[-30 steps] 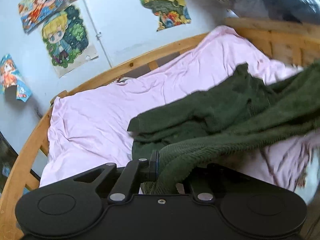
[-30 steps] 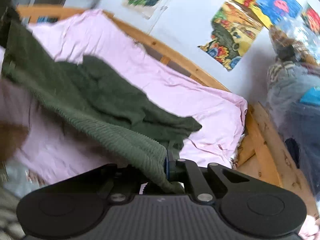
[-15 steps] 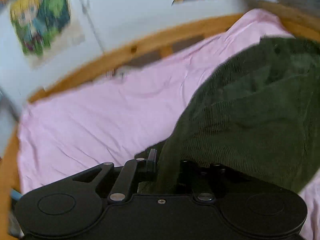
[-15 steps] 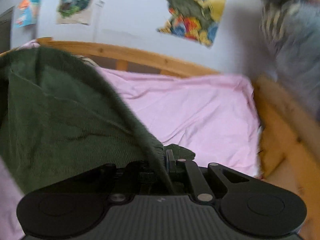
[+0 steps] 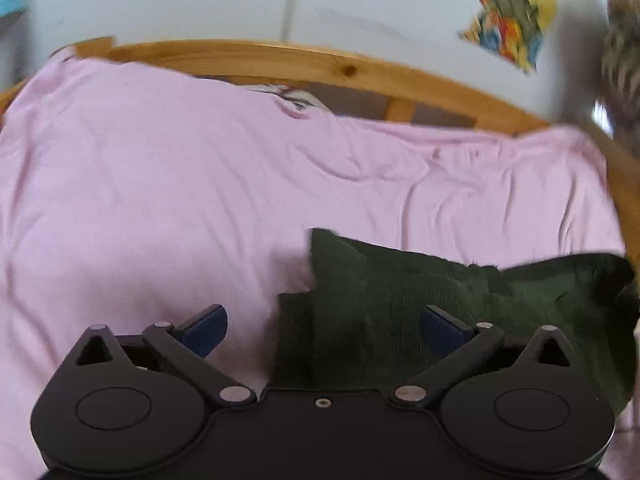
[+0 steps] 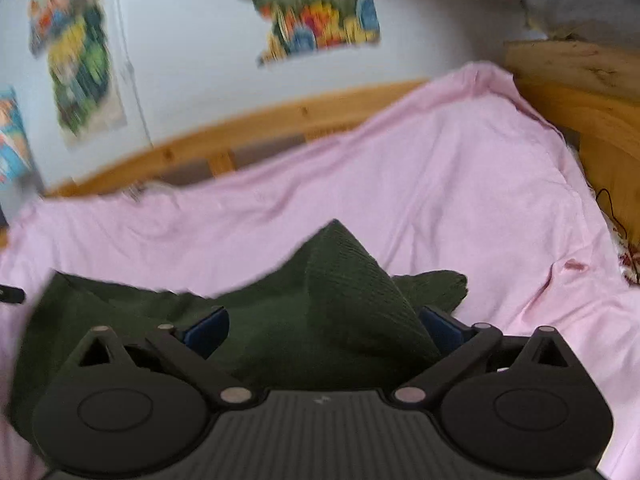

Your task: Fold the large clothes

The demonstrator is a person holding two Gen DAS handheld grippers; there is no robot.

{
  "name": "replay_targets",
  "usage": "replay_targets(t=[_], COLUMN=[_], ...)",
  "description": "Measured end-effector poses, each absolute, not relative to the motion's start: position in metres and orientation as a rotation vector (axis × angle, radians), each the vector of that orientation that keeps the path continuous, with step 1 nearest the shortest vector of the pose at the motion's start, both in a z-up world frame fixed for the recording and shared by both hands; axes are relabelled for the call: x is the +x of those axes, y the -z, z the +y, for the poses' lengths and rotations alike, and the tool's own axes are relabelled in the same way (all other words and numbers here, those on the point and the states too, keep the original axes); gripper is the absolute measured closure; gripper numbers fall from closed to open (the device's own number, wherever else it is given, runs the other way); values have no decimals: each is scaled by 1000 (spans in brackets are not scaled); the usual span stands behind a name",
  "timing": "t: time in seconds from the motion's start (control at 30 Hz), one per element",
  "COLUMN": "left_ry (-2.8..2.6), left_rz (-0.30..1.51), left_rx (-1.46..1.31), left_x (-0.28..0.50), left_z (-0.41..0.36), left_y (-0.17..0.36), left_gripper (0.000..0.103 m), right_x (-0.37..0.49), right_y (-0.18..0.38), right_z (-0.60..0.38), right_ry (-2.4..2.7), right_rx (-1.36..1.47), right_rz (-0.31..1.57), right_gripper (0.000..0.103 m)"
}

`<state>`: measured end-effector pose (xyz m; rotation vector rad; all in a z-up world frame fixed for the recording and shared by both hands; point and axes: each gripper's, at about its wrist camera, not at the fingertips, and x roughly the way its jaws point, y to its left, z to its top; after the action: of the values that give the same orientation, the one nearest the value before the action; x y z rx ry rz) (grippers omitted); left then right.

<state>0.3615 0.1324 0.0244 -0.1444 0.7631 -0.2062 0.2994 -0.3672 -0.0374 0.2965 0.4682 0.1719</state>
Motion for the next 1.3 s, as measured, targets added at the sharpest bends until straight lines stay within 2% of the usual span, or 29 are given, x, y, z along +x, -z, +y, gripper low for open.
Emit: replay_targets(t=[0.2, 0.3, 0.4, 0.47, 0.6, 0.63, 0.8, 0.87, 0.93, 1.17, 1.3], left_ry=[215, 221, 231, 223, 206, 201, 206, 197, 189, 170, 165], left_rz=[831, 840, 830, 833, 863, 861, 833, 836, 829, 800, 764], left_rx=[-213, -193, -204, -224, -228, -221, -217, -191, -200, -333, -365], left_x=[316, 286, 262, 253, 243, 243, 247, 248, 246, 232, 230], left_z=[147, 141, 137, 137, 142, 143, 141, 138, 136, 156, 163], left_y=[3, 22, 36, 43, 54, 54, 49, 50, 50, 52, 44], left_gripper=[3, 16, 32, 52, 64, 68, 71, 94, 96, 95, 84], right_x=[267, 264, 266, 269, 272, 273, 276, 276, 276, 276, 275], right_y=[60, 62, 64, 67, 77, 78, 86, 88, 88, 91, 91], right_z=[-367, -373, -380, -383, -385, -385, -383, -380, -378, -378, -378], right_ry=[-79, -76, -46, -27, 0, 4, 0, -5, -6, -18, -16], right_rx=[301, 296, 336, 353, 365, 372, 395, 383, 373, 402, 402], right_rz=[392, 372, 354, 360, 388, 397, 418, 421, 422, 439, 438], right_gripper=[0, 0, 3, 8, 19, 19, 19, 19, 19, 19, 19])
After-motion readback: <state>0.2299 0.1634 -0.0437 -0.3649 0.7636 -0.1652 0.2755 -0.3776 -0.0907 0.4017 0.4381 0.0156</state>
